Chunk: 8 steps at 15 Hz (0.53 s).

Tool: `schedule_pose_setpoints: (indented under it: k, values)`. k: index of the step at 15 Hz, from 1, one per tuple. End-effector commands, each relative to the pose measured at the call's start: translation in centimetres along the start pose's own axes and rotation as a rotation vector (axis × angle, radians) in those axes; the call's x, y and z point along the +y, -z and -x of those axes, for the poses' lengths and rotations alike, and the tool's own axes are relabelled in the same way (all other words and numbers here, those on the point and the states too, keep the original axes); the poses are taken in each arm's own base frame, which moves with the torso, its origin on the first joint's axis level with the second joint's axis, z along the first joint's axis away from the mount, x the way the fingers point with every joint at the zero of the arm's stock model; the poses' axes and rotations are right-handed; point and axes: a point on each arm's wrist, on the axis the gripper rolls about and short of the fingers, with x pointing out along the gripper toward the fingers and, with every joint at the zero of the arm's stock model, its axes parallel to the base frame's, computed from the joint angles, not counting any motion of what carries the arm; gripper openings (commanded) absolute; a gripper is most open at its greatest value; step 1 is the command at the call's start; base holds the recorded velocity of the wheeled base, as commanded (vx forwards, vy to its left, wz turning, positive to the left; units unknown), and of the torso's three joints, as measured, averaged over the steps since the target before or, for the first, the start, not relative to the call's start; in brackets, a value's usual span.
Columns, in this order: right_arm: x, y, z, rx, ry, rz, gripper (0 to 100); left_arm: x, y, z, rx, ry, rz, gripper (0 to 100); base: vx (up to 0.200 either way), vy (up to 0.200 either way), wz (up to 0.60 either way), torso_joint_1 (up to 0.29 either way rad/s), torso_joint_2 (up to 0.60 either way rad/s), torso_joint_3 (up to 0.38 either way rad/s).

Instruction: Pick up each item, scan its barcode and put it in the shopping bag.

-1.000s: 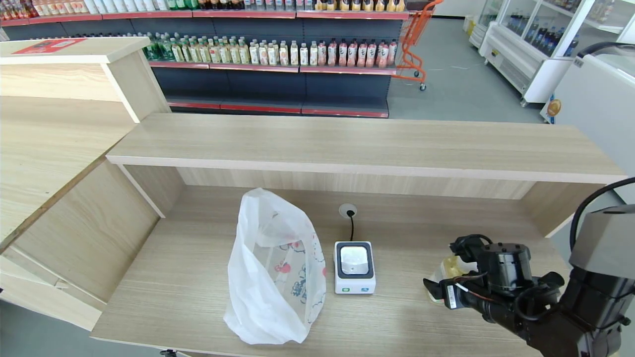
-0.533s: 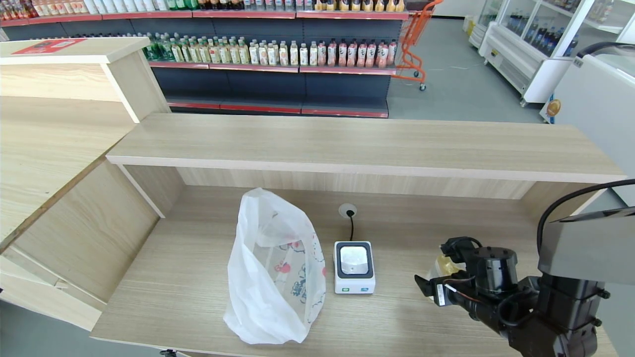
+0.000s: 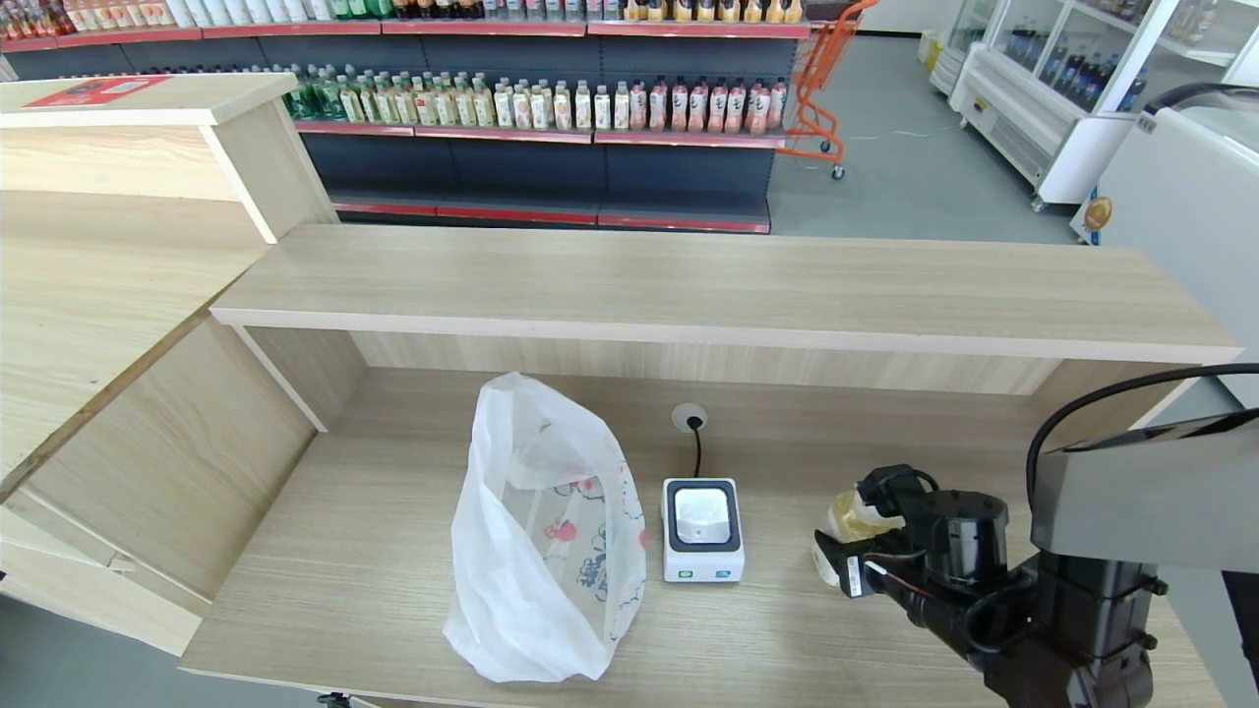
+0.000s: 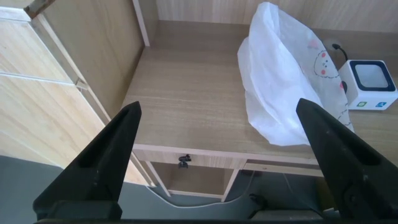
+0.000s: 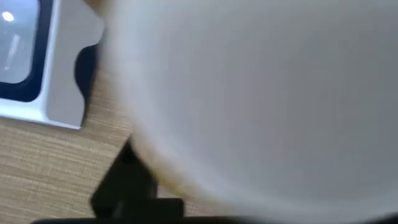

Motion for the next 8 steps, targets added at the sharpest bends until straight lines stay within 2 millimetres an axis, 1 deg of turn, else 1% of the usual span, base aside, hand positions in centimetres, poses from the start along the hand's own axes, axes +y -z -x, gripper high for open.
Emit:
schedule_pose_setpoints:
  k: [1,8]
  values:
    - [-0.07,0.34,-0.25,0.007,0.004,0.015,0,0.00,0.00,0.00,0.000,0.000,0.000,100,0.000,0.000,0.00,0.000,0.00,0.000]
    - [0.25,0.64,-1.21,0.002,0.003,0.065,0,0.00,0.00,0.00,0.000,-0.001,0.000,100,0.000,0.000,0.00,0.000,0.00,0.000]
